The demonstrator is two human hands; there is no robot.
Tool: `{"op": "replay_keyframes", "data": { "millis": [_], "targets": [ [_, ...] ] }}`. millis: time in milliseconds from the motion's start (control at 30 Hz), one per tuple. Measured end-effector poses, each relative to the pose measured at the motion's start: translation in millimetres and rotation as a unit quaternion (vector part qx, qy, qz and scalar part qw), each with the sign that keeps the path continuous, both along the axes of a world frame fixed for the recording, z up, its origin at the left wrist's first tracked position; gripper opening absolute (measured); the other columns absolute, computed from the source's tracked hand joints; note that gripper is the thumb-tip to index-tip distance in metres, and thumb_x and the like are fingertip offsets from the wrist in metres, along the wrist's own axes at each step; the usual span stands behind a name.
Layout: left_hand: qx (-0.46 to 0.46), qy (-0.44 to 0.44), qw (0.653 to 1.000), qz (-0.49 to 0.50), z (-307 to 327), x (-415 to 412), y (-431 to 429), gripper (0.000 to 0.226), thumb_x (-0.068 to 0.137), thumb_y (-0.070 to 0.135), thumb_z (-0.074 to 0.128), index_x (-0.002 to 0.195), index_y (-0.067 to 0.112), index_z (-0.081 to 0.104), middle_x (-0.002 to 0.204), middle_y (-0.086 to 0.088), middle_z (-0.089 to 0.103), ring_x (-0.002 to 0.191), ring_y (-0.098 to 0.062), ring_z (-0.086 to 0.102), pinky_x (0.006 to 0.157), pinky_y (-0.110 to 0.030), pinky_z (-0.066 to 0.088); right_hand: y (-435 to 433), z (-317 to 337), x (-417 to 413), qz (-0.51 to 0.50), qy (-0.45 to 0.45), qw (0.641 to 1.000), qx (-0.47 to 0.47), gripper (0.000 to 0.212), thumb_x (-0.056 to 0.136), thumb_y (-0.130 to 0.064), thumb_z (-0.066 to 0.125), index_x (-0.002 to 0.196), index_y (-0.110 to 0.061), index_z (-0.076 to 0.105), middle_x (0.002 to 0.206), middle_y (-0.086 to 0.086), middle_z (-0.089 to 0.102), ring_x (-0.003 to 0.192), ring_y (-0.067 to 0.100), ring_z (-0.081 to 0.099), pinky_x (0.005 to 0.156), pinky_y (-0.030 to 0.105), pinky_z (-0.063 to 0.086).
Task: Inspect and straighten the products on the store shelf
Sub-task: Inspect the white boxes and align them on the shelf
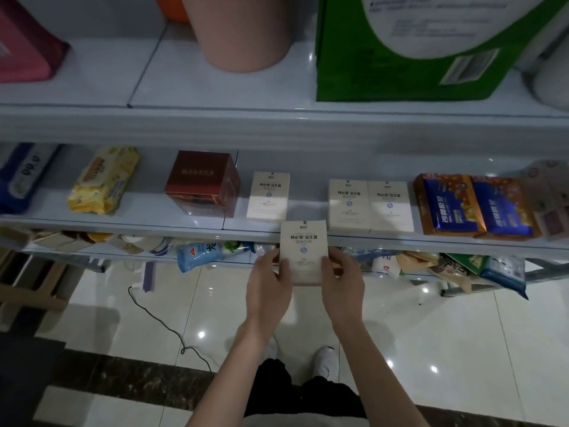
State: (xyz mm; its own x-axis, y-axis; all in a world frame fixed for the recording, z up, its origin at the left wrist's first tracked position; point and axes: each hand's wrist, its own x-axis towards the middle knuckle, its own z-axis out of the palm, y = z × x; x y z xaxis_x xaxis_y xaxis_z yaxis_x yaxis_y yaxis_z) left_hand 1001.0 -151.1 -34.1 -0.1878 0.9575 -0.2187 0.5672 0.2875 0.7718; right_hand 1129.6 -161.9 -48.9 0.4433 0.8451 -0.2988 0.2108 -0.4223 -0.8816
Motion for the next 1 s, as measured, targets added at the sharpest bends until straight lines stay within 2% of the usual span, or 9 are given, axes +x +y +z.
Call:
{"op": "replay_keyframes", "data": {
  "millis": [100,200,367,433,633,800,900,1000],
  "targets": [
    [0.061,-0.064,0.996,0.030,26.3,0.0,-12.9,0.024,0.101,0.012,0.058,0.117,0.030,0.060,0.103,0.024,0.062,0.088,0.012,0.061,0.070,-0.006,0.046,-8.6,26.1,4.1,-0.004,0.049,0.998,0.040,0.022,0.103,-0.018,0.058,0.117,-0.034,0.066,0.114,-0.015,0.069,0.097,-0.005,0.063,0.083,0.019,0.051],
    [0.113,-0.114,0.986,0.038,46.5,0.3,-22.3,0.035,0.098,0.006,0.063,0.114,0.036,0.057,0.104,0.024,0.065,0.090,0.008,0.063,0.074,-0.010,0.049,-17.4,51.1,10.6,-0.003,0.109,0.992,0.064,0.025,0.103,-0.014,0.058,0.119,-0.030,0.068,0.112,-0.018,0.072,0.100,-0.005,0.065,0.088,0.023,0.054],
    [0.133,-0.211,0.967,0.043,76.0,2.1,-27.5,0.033,0.095,-0.005,0.063,0.118,0.019,0.062,0.105,0.015,0.068,0.088,0.012,0.063,0.073,-0.008,0.049,-26.9,82.4,20.4,0.012,0.151,0.980,0.126,0.030,0.102,-0.006,0.058,0.125,-0.022,0.068,0.114,-0.014,0.073,0.100,-0.004,0.067,0.078,0.013,0.054],
    [0.139,-0.228,0.963,0.034,85.3,2.6,-29.1,0.030,0.096,-0.005,0.062,0.119,0.015,0.062,0.105,0.013,0.068,0.086,0.011,0.064,0.069,-0.008,0.049,-29.5,91.2,23.9,0.025,0.159,0.976,0.144,0.031,0.102,-0.004,0.057,0.124,-0.023,0.069,0.115,-0.013,0.074,0.102,0.000,0.068,0.078,0.016,0.055],
    [0.150,-0.249,0.956,0.045,98.8,5.4,-33.5,0.025,0.098,-0.001,0.061,0.109,0.021,0.064,0.102,0.008,0.070,0.083,0.007,0.064,0.064,-0.010,0.048,-36.1,105.3,32.4,0.056,0.153,0.969,0.184,0.034,0.102,0.001,0.055,0.122,-0.024,0.068,0.117,-0.017,0.074,0.106,0.001,0.068,0.078,0.017,0.055],
    [0.147,-0.228,0.962,0.038,102.8,4.9,-39.2,0.024,0.096,0.002,0.064,0.113,0.019,0.065,0.106,0.009,0.070,0.083,0.008,0.062,0.065,-0.010,0.047,-40.2,101.5,32.6,0.053,0.152,0.970,0.182,0.039,0.103,-0.001,0.054,0.125,-0.030,0.068,0.122,-0.019,0.072,0.114,0.003,0.066,0.092,0.033,0.057],
    [0.141,-0.211,0.967,0.033,104.8,4.3,-40.4,0.027,0.096,0.008,0.065,0.112,0.030,0.064,0.106,0.015,0.069,0.090,0.006,0.063,0.070,-0.012,0.049,-40.3,100.6,33.1,0.050,0.153,0.971,0.177,0.040,0.104,-0.003,0.053,0.126,-0.033,0.067,0.124,-0.019,0.071,0.119,0.004,0.064,0.102,0.044,0.055],
    [0.129,-0.207,0.969,0.040,104.4,3.8,-40.4,0.025,0.097,0.013,0.066,0.114,0.032,0.063,0.108,0.018,0.069,0.096,0.004,0.063,0.076,-0.018,0.053,-39.8,100.3,34.2,0.047,0.163,0.970,0.175,0.040,0.103,-0.002,0.053,0.129,-0.029,0.067,0.126,-0.016,0.071,0.122,0.007,0.063,0.106,0.052,0.052]
  ]
}}
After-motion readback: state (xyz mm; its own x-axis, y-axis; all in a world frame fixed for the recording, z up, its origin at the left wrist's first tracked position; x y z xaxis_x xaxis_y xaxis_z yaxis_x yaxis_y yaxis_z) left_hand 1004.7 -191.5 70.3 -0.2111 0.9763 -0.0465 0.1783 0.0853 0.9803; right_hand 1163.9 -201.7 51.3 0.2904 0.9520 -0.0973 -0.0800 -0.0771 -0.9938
